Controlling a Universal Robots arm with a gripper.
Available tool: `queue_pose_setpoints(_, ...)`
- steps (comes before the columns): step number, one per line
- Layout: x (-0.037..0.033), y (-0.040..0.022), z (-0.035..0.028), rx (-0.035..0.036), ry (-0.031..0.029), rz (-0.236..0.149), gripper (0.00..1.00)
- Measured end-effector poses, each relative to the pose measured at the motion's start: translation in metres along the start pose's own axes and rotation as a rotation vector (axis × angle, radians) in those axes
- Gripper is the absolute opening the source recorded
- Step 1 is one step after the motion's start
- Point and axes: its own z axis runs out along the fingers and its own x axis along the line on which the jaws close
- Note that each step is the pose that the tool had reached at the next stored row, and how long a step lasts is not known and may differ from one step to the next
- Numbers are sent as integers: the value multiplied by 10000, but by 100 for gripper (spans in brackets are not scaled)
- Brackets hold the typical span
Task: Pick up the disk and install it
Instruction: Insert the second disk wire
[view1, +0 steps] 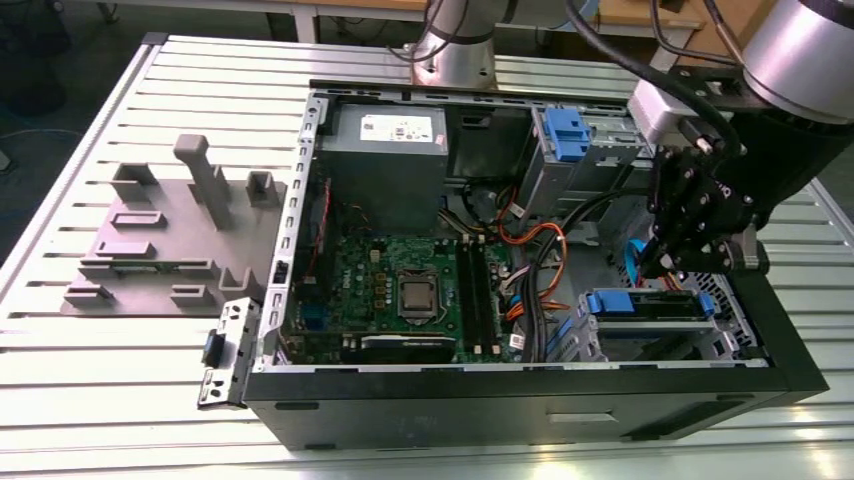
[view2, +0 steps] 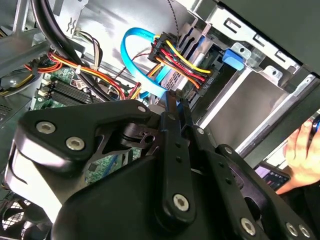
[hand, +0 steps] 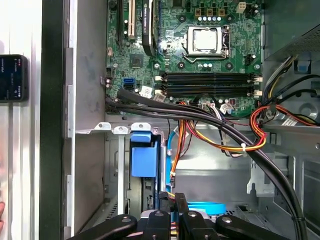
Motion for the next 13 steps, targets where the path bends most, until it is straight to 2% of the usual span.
queue_pose_setpoints(4,76,3,23,6,-259,-1,16)
queue_pose_setpoints(6,111,3,32,8,-427,-1,16)
queue_pose_setpoints(9,161,2,43,8,-711,-4,16)
queue_pose_setpoints(10,173,2,43,8,-765,-4,16)
queue_pose_setpoints(13,176,1,43,7,-770,-5,16)
